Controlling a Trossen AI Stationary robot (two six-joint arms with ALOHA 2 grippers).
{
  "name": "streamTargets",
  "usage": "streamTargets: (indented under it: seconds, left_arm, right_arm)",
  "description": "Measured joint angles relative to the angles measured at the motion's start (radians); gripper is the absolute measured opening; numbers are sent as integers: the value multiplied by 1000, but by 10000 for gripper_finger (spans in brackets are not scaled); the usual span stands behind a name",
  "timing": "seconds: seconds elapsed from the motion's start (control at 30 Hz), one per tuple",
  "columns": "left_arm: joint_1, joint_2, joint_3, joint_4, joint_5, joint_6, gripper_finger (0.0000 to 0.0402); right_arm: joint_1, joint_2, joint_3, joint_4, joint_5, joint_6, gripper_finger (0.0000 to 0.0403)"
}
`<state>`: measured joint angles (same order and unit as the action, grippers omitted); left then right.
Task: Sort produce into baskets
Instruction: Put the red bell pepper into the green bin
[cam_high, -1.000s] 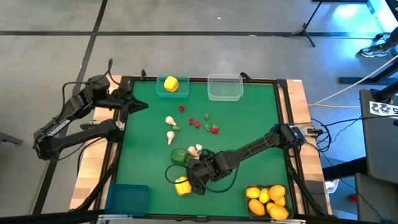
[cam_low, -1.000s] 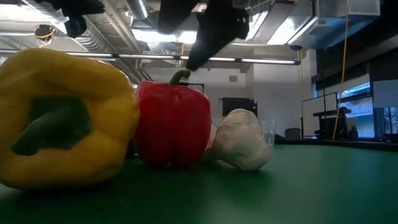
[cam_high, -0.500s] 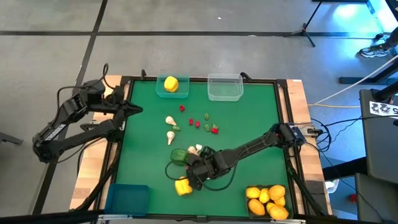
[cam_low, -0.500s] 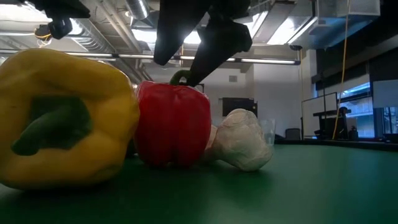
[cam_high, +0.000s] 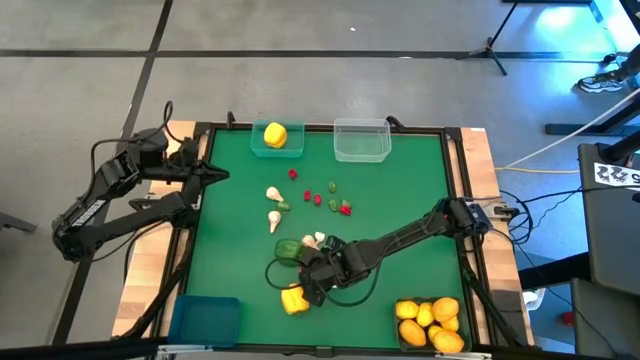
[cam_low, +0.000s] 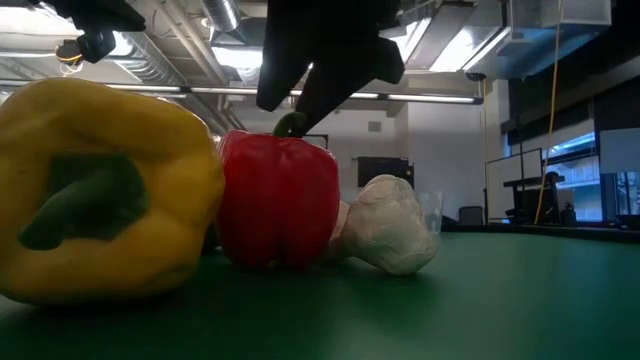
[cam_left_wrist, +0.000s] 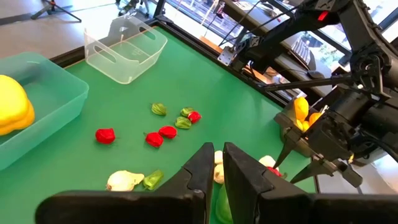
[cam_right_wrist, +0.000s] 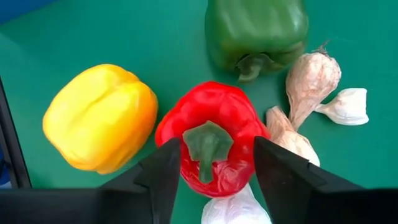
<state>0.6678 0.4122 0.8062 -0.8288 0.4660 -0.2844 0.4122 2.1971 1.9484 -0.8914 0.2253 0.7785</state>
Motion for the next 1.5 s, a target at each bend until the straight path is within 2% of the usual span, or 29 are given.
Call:
streamTargets:
  seconds: [0.33, 0.57, 0.67, 0.8, 1.03, 1.1, 1.23, 1.4, 1.5]
  left_arm:
    - [0, 0, 0, 0, 0, 5, 33]
    - [0, 0, 0, 0, 1, 2, 33]
    - [0, 1, 0, 0, 1, 1, 33]
    - [0, 1, 0, 1, 1, -2, 34]
    - [0, 1, 0, 0, 1, -4, 34]
    - [0, 1, 0, 1, 1, -4, 34]
    - [0, 1, 0, 1, 1, -5, 34]
    - [0, 1, 0, 1, 1, -4, 34]
    - [0, 1, 0, 1, 1, -4, 34]
  right_arm:
    - [0, 17, 2, 4, -5, -6, 186]
    - [-1, 31, 3, -19, -18, -1, 214]
    - [0, 32, 3, -22, -23, 0, 213]
    - [0, 32, 3, -28, -32, 0, 166]
    - [1, 34, 2, -34, -61, 0, 19]
    - [1, 35, 2, -35, -60, 0, 14]
    - [1, 38, 0, -38, -59, -1, 32]
    - [1, 32, -1, -34, -35, -4, 7]
    - [-3, 15, -2, -27, -17, -5, 14]
